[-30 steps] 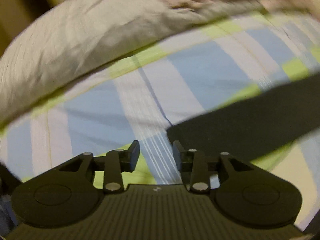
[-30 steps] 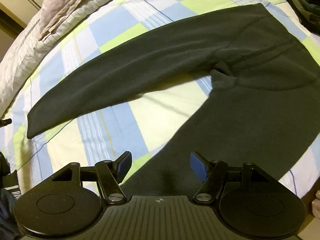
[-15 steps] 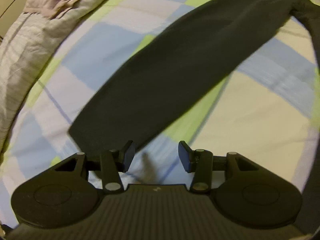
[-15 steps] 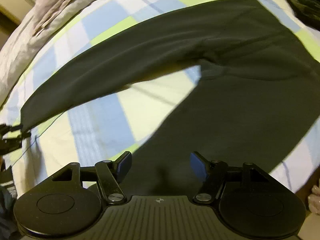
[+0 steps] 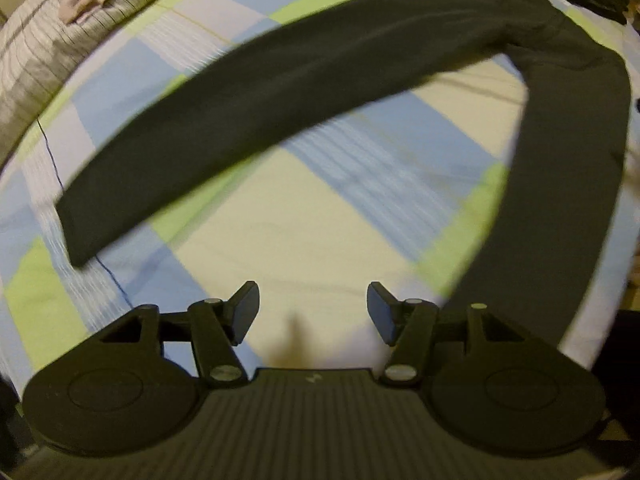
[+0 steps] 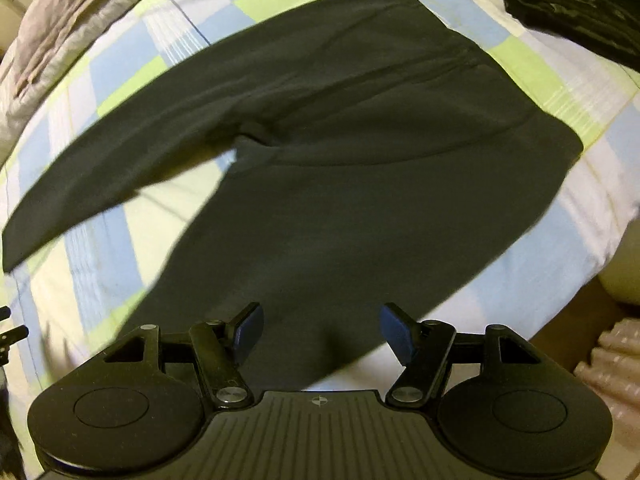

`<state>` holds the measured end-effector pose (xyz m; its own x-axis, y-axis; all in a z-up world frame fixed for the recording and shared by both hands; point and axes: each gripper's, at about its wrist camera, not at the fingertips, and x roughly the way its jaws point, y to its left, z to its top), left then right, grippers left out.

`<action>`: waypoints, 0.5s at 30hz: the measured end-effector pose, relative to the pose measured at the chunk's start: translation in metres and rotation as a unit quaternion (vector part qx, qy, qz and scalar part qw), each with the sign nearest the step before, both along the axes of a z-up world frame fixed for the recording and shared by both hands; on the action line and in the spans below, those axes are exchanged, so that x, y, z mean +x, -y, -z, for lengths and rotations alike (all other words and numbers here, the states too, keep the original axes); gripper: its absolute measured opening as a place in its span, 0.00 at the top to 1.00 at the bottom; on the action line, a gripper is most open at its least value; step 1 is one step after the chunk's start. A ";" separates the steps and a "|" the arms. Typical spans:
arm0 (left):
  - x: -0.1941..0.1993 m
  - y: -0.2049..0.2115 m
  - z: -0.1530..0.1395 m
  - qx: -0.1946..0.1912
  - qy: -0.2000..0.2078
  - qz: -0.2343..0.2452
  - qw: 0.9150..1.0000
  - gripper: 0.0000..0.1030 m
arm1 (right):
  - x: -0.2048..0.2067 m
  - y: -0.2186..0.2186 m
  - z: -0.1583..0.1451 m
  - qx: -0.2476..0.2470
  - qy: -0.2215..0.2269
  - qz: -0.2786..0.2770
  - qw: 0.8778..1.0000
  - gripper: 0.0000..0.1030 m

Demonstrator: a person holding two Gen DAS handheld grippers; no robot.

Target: Fold clothes

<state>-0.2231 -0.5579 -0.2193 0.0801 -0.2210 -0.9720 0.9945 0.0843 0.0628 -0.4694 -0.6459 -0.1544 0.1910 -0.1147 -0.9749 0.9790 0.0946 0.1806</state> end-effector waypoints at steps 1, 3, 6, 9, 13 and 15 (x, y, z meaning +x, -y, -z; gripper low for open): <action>-0.014 -0.002 -0.003 0.003 -0.001 -0.013 1.000 0.45 | -0.007 0.002 0.001 0.003 0.004 -0.013 1.000 0.34; -0.041 -0.007 -0.010 0.010 -0.007 -0.045 0.999 0.45 | -0.018 0.005 0.003 0.011 0.008 -0.040 0.999 0.34; -0.083 -0.010 -0.025 0.011 -0.017 -0.082 0.996 0.43 | -0.033 0.008 -0.001 0.010 -0.001 -0.080 0.997 0.34; -0.125 -0.013 -0.040 0.006 -0.010 -0.101 0.995 0.39 | -0.044 0.010 -0.013 0.002 -0.010 -0.123 0.992 0.34; -0.165 -0.015 -0.054 -0.001 -0.010 -0.115 0.993 0.39 | -0.052 0.010 -0.029 -0.016 -0.018 -0.168 0.986 0.34; -0.178 -0.014 -0.059 -0.003 -0.009 -0.116 0.993 0.39 | -0.055 0.010 -0.036 -0.021 -0.015 -0.183 0.983 0.34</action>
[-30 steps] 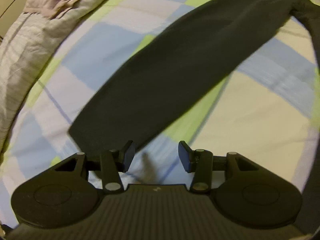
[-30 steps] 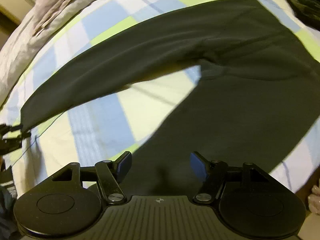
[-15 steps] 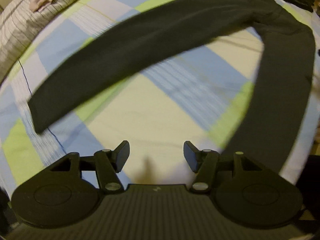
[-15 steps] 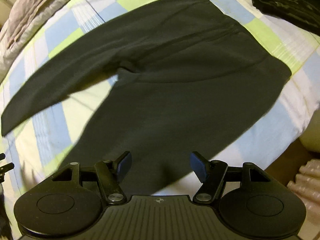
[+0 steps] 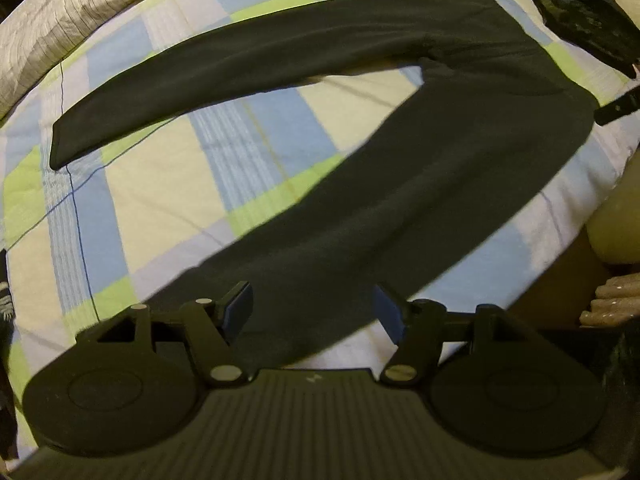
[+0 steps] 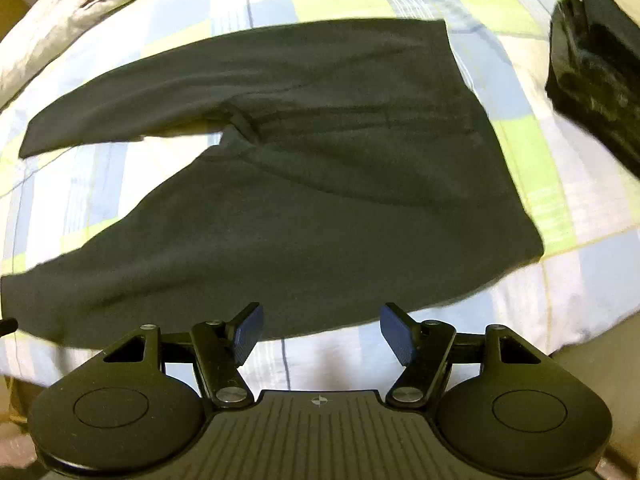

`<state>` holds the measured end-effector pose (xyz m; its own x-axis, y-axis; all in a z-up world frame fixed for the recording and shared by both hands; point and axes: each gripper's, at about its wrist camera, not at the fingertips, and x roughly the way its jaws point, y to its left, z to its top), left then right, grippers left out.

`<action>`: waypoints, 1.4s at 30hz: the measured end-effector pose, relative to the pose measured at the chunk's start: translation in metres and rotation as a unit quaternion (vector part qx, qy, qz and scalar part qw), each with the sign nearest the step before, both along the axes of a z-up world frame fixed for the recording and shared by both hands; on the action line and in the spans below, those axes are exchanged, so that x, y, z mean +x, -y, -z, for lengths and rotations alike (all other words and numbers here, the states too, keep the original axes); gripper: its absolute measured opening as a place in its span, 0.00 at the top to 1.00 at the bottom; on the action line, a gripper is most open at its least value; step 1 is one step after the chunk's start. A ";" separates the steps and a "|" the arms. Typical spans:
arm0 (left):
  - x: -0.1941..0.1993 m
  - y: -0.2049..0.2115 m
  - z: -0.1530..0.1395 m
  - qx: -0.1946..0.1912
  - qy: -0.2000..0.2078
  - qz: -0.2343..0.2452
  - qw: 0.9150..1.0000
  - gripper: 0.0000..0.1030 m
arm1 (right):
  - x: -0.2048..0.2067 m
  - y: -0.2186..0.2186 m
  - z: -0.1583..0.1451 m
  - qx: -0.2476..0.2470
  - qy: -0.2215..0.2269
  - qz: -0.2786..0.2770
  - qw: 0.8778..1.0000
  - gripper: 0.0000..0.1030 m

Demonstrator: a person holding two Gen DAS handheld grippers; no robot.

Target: Fold clothes

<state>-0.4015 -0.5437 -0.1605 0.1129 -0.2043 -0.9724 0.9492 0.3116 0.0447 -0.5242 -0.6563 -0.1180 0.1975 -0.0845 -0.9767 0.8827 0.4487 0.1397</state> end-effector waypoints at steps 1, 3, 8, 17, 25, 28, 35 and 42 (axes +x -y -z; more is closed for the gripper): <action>-0.004 0.000 -0.003 -0.002 0.003 0.000 1.000 0.39 | -0.001 -0.001 -0.003 -0.002 0.003 -0.007 1.000 0.34; -0.008 0.001 -0.009 -0.008 0.009 -0.006 1.000 0.39 | -0.002 -0.002 -0.009 -0.007 0.009 -0.021 1.000 0.34; -0.007 -0.001 -0.019 -0.022 0.025 -0.023 0.999 0.39 | -0.002 -0.005 -0.015 -0.013 0.017 -0.043 0.999 0.34; -0.005 -0.018 -0.018 -0.016 0.030 -0.056 0.998 0.38 | -0.001 -0.002 -0.014 -0.015 0.021 -0.058 0.998 0.34; -0.011 -0.047 -0.013 0.002 0.032 -0.084 0.996 0.38 | 0.001 -0.012 -0.003 0.000 0.021 -0.080 0.997 0.34; -0.011 -0.058 -0.013 0.003 0.036 -0.097 0.995 0.38 | -0.001 -0.016 0.001 0.003 0.018 -0.087 0.996 0.34; -0.010 -0.081 -0.013 0.007 0.046 -0.122 0.991 0.38 | -0.001 -0.017 -0.005 -0.013 0.035 -0.100 0.994 0.34; 0.011 -0.105 -0.010 0.024 0.056 -0.118 0.991 0.38 | 0.019 -0.010 -0.005 -0.029 0.032 -0.116 0.992 0.34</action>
